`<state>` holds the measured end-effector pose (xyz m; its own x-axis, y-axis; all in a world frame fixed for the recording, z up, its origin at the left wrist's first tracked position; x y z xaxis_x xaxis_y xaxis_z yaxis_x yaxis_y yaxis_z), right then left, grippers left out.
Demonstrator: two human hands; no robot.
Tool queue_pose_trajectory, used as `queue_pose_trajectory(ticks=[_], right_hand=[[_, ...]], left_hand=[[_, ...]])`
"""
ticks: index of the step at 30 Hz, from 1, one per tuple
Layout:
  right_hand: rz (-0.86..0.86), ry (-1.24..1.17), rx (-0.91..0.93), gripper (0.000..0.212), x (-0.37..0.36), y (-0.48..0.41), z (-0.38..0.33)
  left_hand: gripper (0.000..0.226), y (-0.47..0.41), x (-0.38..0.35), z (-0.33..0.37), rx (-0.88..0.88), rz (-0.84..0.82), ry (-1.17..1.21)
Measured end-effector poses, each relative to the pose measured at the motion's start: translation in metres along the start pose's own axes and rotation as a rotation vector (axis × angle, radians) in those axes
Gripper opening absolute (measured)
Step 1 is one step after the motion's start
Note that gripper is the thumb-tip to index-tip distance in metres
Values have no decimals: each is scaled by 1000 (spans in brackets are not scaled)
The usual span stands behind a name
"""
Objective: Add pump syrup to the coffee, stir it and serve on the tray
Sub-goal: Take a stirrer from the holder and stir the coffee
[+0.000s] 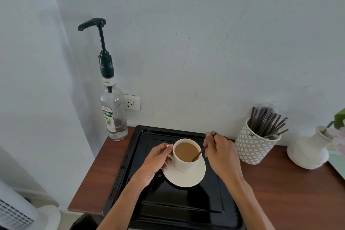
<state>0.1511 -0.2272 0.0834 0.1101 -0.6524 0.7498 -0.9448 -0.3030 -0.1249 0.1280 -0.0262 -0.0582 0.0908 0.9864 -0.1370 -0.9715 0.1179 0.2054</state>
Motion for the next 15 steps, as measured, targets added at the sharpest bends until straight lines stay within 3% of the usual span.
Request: queue_pose_trajectory(ticks=[4,11,15], right_hand=[[-43,-157,27,37,-20,-6,-12],[50,83,-4,37,5,-8,-3],[2,-11,-6,38,-1,-1,2]], left_hand=[[28,-1,1,0,-2,8,3],[26,0,1,1,-6,25,16],[25,-1,1,0,-25,35,17]])
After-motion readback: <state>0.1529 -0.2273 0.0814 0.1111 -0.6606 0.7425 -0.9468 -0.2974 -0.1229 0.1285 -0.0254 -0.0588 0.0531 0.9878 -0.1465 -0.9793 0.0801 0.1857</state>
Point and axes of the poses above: each hand's wrist, its own y-axis away from the middle knuckle, its own x-axis out of the back of the hand, z = x × y, the point moved 9 cm from there along -y, towards the middle knuckle, and after that the axes turned 13 degrees about -z, right-handed, at the moved point
